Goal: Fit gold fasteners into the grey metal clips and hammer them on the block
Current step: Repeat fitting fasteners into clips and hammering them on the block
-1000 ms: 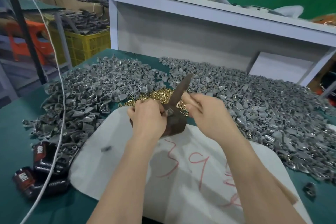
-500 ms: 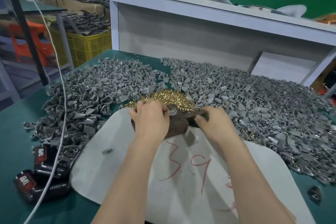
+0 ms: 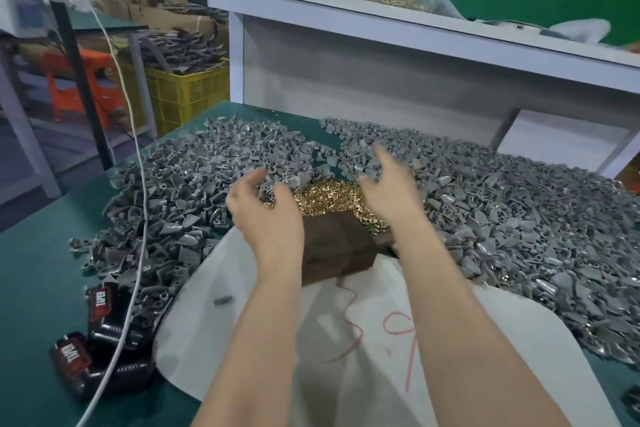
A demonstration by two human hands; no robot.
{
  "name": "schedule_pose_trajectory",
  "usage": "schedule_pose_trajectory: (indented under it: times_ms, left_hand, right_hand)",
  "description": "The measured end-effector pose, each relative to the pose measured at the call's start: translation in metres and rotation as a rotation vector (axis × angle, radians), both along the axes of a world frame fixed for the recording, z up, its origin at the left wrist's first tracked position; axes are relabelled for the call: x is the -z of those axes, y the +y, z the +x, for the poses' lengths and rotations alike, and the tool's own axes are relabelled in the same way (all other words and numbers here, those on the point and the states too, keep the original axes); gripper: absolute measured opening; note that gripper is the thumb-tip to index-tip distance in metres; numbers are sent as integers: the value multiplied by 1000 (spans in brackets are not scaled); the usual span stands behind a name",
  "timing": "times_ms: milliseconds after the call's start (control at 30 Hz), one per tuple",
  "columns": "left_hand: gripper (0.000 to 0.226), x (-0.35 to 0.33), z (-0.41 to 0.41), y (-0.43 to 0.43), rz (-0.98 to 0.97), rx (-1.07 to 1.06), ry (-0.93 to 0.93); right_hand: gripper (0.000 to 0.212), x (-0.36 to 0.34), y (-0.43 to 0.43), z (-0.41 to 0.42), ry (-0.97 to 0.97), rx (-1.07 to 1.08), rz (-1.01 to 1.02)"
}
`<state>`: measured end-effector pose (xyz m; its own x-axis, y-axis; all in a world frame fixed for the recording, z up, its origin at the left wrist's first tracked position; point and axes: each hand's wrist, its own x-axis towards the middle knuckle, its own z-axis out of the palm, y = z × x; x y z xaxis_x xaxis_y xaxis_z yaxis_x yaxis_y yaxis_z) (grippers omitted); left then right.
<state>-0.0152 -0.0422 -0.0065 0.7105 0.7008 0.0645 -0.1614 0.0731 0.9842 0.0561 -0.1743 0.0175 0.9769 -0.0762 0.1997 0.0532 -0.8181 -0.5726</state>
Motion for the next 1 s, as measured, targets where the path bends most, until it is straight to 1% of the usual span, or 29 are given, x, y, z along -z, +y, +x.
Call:
schedule_pose_trajectory:
  times_ms: [67, 133, 200, 267, 333, 400, 467, 567, 633, 667, 733, 833, 900, 1000]
  left_hand:
    - [24, -1, 0, 4, -159, -34, -20]
    - [28, -1, -1, 5, -215, -59, -27]
    - [27, -1, 0, 5, -222, -62, -45]
    - [25, -1, 0, 5, -201, -70, -57]
    - [25, -1, 1, 4, -168, -86, -63]
    - [25, -1, 0, 3, -140, -90, -70]
    - [26, -2, 0, 2, -119, -84, -68]
    - [28, -2, -1, 0, -60, -55, -50]
    - [27, -1, 0, 0, 23, -27, -22]
    - [30, 0, 0, -1, 79, -15, -4]
    - [33, 1, 1, -2, 191, 28, -7]
    - [23, 0, 0, -6, 289, 218, -78]
    - [15, 0, -1, -9, 336, 354, -88]
    - [10, 2, -1, -13, 396, 441, -104]
  right_hand:
    - [45, 9, 32, 4, 14, -233, -124]
    - [40, 18, 61, 14, 110, -314, -252]
    - [40, 22, 85, 22, 261, -303, -357]
    - [42, 24, 99, 30, 368, -272, -408]
    - [45, 27, 106, 34, 392, -255, -441]
    - [45, 29, 107, 34, 371, -238, -444]
    - [40, 30, 105, 30, 287, -210, -369]
    - [27, 23, 94, 22, 58, -208, -102]
    - [21, 10, 79, 14, -46, -255, 28]
    - [20, 3, 69, 9, -66, -276, 73]
    - [22, -9, 49, -6, -38, -357, 182]
    - [26, -17, 21, -32, 83, -453, 360]
    - [31, -17, 8, -43, 143, -444, 504]
    - [33, -20, -3, -52, 220, -414, 709]
